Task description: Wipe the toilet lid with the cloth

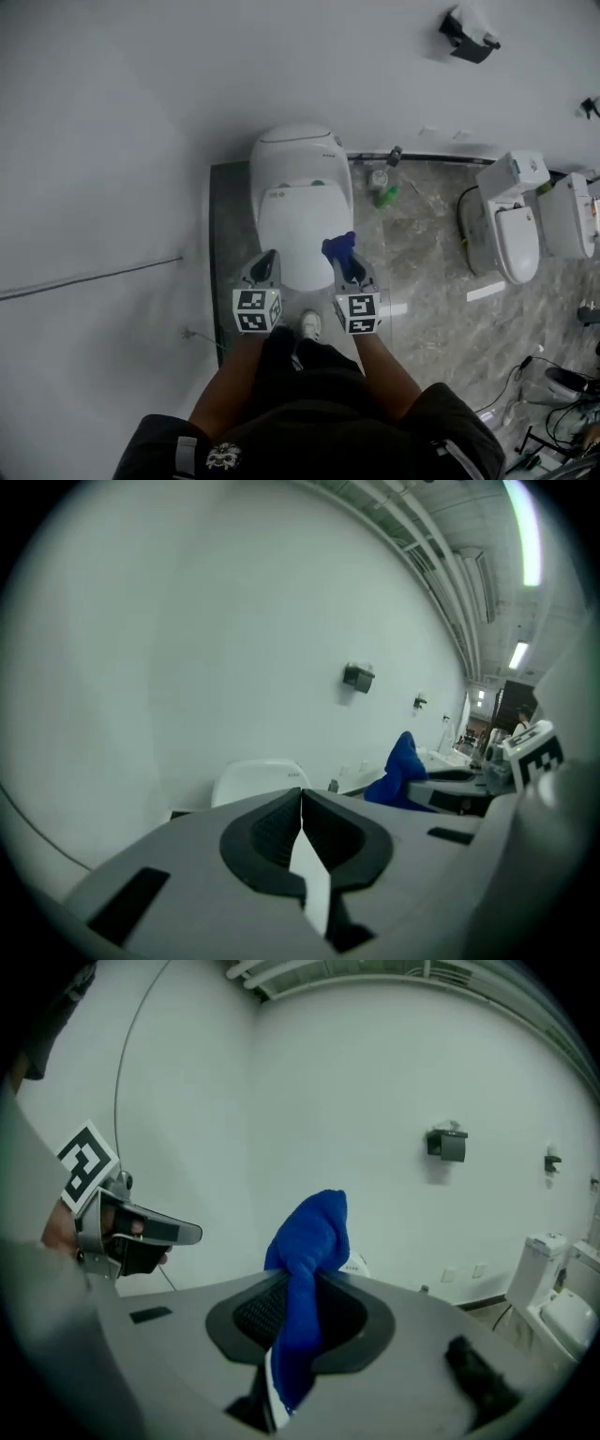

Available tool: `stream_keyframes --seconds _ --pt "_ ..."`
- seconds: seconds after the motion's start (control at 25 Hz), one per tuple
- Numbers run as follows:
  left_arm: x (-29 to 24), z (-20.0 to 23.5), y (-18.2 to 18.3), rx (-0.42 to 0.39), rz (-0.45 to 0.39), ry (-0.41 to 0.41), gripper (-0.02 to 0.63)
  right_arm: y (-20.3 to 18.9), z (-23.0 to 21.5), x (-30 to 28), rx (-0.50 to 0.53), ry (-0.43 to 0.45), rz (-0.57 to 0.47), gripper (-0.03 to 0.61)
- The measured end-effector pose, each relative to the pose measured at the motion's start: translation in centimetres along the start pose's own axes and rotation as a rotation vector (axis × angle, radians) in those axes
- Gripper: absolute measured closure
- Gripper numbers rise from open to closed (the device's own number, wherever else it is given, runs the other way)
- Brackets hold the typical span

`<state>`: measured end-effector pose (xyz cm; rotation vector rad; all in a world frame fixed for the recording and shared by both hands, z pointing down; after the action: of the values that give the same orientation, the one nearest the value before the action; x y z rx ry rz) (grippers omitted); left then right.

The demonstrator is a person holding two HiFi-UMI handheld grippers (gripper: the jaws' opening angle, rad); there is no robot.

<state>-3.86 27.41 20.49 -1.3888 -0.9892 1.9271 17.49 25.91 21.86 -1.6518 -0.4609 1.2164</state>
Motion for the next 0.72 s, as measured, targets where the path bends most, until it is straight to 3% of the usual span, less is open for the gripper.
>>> stream_keyframes --seconds 0.16,0.32,0.72 --pt "4.0 -2.1 6.8 -0.093 -0.118 -0.010 0.601 7.6 1.0 3.3 0.076 -0.004 -0.074 0.515" --pt "5.7 -3.0 10.2 -0.124 -0.166 -0.038 0.601 12.7 1.2 5.2 0.141 -0.025 -0.170 0.515" --pt "6.7 -3.6 13.0 -0.170 -0.231 -0.086 0.601 16.3 1.9 6.0 0.140 -0.033 -0.296 0.515"
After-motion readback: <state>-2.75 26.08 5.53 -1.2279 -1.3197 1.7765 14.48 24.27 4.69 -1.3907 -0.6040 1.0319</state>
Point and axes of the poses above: the fingertips, and each gripper's own axes: x backward along the fingers, z to its left, y out of its top, the point moved 8 cm from there along x, backward along the fingers, and after that the axes turned 5 degrees about z, right-handed, at the moved point
